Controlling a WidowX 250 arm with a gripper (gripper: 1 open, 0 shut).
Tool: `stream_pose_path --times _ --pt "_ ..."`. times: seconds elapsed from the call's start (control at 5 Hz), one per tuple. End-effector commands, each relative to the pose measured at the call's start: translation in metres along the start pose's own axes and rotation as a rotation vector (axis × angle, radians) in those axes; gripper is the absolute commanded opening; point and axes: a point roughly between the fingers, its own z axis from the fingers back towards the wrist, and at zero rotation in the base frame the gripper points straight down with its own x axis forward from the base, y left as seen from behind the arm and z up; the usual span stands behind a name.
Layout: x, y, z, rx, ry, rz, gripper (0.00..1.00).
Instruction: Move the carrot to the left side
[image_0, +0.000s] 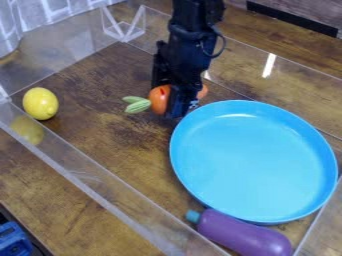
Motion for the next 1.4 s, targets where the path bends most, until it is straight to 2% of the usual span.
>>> stream_pose_path --times 0.0,0.2,0.4,0.6,1.0,1.2 --pt "0.0 0.012 0.027 0.049 -0.056 0.01 0.0" --pt "-0.008 0.02 0.03 0.06 -0.043 0.027 0.0" --pt "-0.011 0.042 0.027 0.069 -0.03 0.049 0.0" --pt "-0.018 0.057 0.02 0.064 -0.003 0.083 0.0" --pt "-0.038 0.072 0.007 0.066 0.014 0.016 0.0" --pt "-0.04 0.083 -0.002 0.064 -0.004 -0.042 0.0"
